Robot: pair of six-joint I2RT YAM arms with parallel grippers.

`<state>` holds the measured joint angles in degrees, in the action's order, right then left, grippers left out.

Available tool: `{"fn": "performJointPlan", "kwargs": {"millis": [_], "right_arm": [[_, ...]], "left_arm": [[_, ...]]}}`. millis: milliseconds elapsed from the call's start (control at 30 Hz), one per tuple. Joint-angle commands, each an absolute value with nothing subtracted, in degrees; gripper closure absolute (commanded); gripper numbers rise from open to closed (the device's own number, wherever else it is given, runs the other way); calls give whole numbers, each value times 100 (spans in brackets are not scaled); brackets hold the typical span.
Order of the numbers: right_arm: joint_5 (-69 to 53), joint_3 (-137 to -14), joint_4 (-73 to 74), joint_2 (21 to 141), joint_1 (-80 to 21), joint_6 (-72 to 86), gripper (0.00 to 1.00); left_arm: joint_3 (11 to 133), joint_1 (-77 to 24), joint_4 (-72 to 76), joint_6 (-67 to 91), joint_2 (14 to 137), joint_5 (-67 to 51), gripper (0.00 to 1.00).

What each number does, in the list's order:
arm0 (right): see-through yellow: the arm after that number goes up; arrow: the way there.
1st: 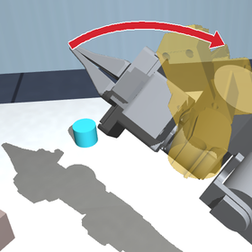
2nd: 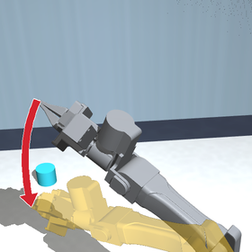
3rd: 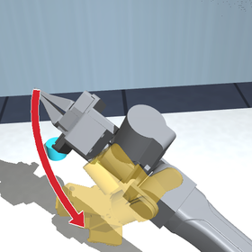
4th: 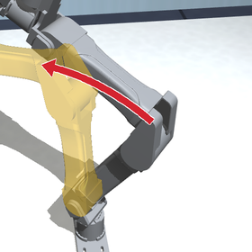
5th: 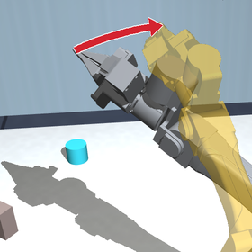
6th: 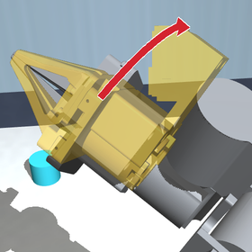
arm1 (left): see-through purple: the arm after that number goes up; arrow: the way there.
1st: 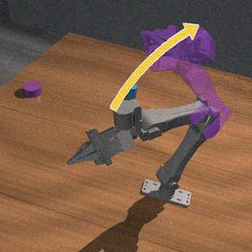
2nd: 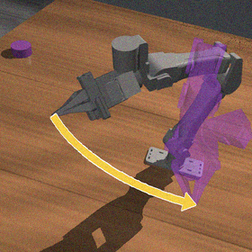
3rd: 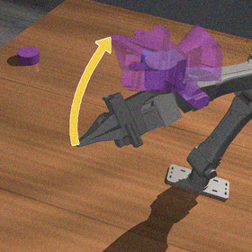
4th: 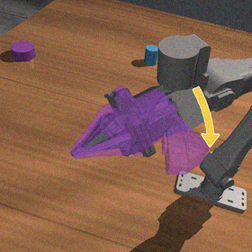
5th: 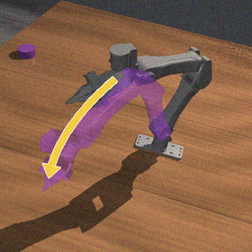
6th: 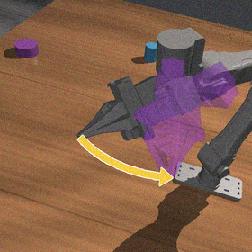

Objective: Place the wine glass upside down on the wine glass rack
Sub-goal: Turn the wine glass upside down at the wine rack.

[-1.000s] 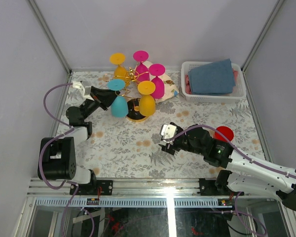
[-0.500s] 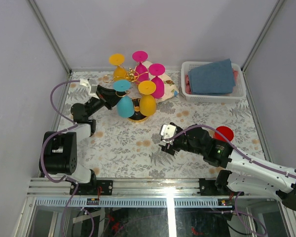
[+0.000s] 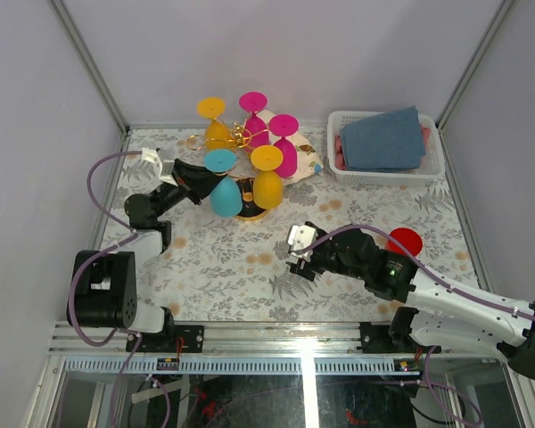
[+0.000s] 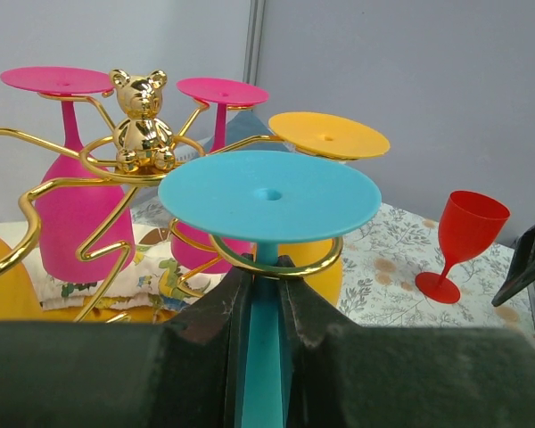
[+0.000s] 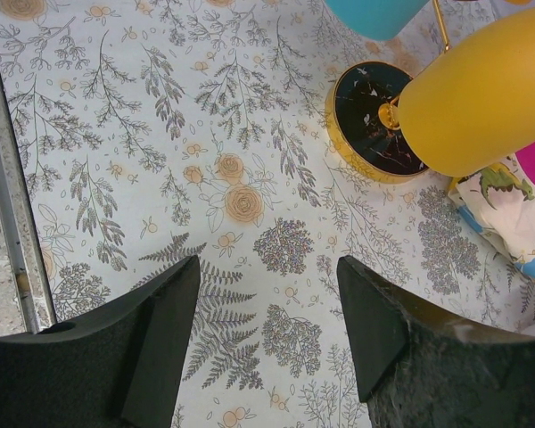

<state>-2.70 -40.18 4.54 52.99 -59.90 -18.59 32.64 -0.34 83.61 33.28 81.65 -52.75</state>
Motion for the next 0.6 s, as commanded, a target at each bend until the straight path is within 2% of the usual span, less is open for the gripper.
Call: {"fn": "performJointPlan", "kwargs": {"millis": [0, 133, 400, 567], "right_arm": [[-343, -4122, 298, 5299, -6021, -1798, 30], [-269, -4156, 312, 5324, -6021, -1791, 30], [-125, -4164, 352, 5411, -6021, -1779, 30], [140, -4307, 476, 5562, -6023, -1659, 30]], "left_arm": [[3095, -64, 8681, 3200, 7959, -5276, 100], [3012, -69, 8636, 3170, 7981, -5308, 94], [3058, -63, 8108, 2974, 8015, -5227, 72], [3067, -63, 7870, 2898, 7935, -5133, 65]]}}
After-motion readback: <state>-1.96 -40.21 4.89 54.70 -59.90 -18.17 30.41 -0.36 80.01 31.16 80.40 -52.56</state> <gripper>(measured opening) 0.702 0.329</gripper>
